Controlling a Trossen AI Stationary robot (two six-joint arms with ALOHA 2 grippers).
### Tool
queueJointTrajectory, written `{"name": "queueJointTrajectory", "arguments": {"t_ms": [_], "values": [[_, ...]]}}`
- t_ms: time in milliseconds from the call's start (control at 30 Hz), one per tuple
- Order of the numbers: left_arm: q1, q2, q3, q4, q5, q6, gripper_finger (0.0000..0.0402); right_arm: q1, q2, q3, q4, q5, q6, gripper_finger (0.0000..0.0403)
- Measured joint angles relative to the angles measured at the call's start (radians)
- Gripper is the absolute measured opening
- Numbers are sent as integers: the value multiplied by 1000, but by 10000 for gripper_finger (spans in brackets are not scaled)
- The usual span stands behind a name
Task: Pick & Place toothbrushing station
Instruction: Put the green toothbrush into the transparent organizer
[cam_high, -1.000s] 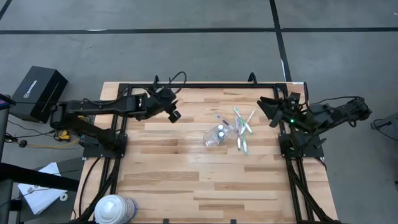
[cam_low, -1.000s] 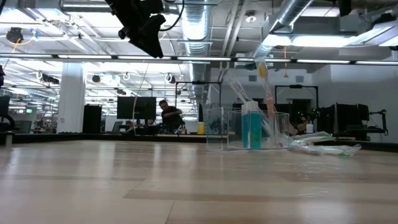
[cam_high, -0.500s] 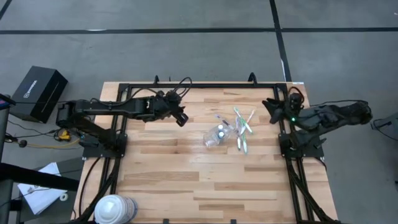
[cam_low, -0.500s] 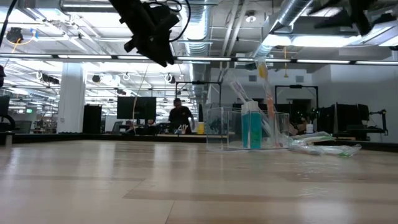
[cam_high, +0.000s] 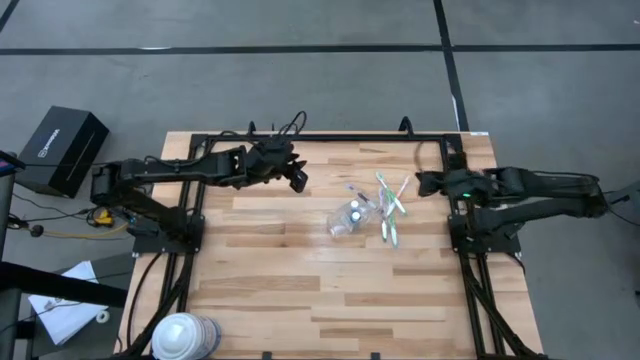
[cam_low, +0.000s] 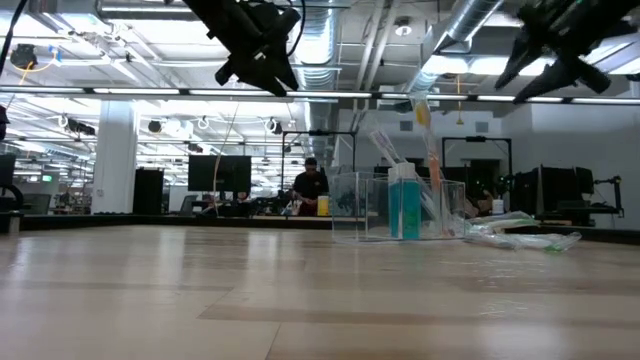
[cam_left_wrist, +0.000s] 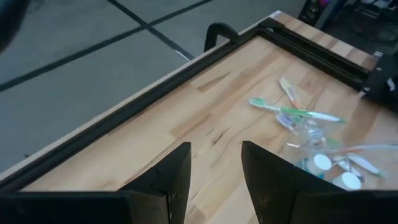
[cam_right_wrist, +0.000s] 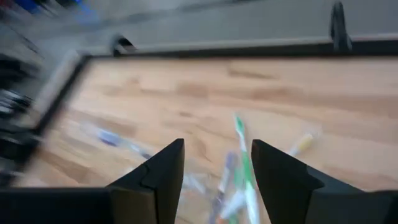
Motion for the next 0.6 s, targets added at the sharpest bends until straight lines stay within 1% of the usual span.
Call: {"name": "queueJointTrajectory", "arguments": {"t_ms": [67,133,267,333,467,600], "values": [[13,0,0,9,21,2,136,-50,59,0,0,-45,-16,176],[22,0,0,22,37,22,136,-106,111,0,10,-120,-34,176],[40,0,0,52,69,63,136,-214,240,-1,95,-289,-124,180],[52,0,0,61,100,78,136,-259,301,-1,160,-355,-172,184],[70,0,0,61,140,80,136,-331,427,1,300,-441,-245,190],[76,0,0,61,163,97,136,-404,549,52,329,-528,-324,190]]}}
